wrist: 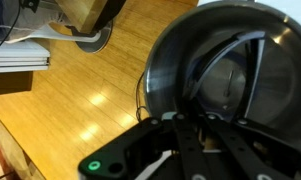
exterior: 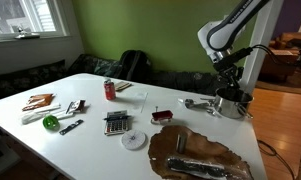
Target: Put the black pair of sunglasses inside the silver pot
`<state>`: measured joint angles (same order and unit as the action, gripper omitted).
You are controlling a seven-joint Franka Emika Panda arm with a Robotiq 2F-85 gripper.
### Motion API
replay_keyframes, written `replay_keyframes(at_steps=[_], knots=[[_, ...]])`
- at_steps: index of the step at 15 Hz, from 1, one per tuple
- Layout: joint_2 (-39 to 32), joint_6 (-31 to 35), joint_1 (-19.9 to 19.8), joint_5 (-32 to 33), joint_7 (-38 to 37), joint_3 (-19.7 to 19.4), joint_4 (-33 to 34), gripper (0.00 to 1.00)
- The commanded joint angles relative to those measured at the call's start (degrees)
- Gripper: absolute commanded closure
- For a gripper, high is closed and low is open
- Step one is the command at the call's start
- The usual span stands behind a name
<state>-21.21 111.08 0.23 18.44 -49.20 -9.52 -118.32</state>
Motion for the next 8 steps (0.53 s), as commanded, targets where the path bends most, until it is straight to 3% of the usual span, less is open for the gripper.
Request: replay_keyframes(at_steps=[1,2,8], knots=[[-3.02,1.13,-0.27,-0.98,1.08,0.56,1.56,0.98],[-3.41,1.08,-0.10,-0.76,0.91,0.50,1.65,0.70],[0.66,1.36,0.07,-0.19,1.86,0.40,-0.39,0.27]])
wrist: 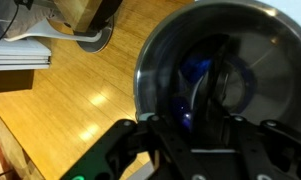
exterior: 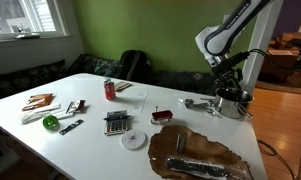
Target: Put the black pair of sunglasses inside the silver pot
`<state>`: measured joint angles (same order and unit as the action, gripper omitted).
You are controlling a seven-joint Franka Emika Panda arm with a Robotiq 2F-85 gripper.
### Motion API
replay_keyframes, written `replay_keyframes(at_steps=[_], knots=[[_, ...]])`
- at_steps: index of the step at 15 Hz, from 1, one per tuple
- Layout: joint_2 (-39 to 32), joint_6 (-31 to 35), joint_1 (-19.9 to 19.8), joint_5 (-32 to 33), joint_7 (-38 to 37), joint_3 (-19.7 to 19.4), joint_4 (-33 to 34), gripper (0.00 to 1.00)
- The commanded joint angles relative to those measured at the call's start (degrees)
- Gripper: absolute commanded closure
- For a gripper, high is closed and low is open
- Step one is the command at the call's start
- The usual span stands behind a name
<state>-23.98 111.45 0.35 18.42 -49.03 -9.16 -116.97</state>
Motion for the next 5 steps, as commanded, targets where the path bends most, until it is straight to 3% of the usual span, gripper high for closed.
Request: replay_keyframes(at_steps=[1,2,3,5], knots=[[4.67,1.09,-0.23,-0.33,3.70,0.49,-2.22,0.20],[5.85,1.59,-0.41,-0.51,6.93,1.15,-2.65,0.12],[2.30,-0.12,0.11,-0.03,3.31,0.19,0.08,0.30],[4.10,-0.12,0.09,-0.01,5.49,0.65,-0.20,0.14]])
